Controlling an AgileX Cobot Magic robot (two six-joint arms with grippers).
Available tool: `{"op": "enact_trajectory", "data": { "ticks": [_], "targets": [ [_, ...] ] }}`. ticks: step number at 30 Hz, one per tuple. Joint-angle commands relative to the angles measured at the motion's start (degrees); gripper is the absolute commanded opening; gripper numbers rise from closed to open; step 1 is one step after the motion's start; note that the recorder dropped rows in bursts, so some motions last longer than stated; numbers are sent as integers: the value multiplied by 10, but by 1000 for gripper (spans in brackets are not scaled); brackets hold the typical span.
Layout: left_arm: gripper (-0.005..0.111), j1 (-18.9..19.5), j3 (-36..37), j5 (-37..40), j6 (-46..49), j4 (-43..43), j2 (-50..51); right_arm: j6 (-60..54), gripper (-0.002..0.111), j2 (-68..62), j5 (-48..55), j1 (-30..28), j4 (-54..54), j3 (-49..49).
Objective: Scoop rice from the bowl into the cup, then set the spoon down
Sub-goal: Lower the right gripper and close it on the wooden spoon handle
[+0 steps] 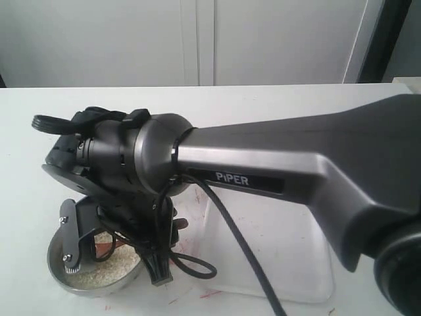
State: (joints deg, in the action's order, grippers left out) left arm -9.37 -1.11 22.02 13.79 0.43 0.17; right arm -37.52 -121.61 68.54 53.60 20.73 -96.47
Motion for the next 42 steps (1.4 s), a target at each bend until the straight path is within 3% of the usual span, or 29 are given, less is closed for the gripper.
{"op": "enact_trajectory", "data": {
  "ticks": [1,20,27,42],
  "targets": [
    [14,0,5,20,-3,1,-2,3,38,13,6,-6,1,-1],
    [14,0,5,20,-3,1,-2,3,38,21,-15,-6,-23,-1],
    [14,0,5,20,-3,1,-2,3,23,21,-14,-6,-23,-1],
    [14,0,5,20,-3,1,-2,3,4,21,6,-6,-16,-1]
  ]
}}
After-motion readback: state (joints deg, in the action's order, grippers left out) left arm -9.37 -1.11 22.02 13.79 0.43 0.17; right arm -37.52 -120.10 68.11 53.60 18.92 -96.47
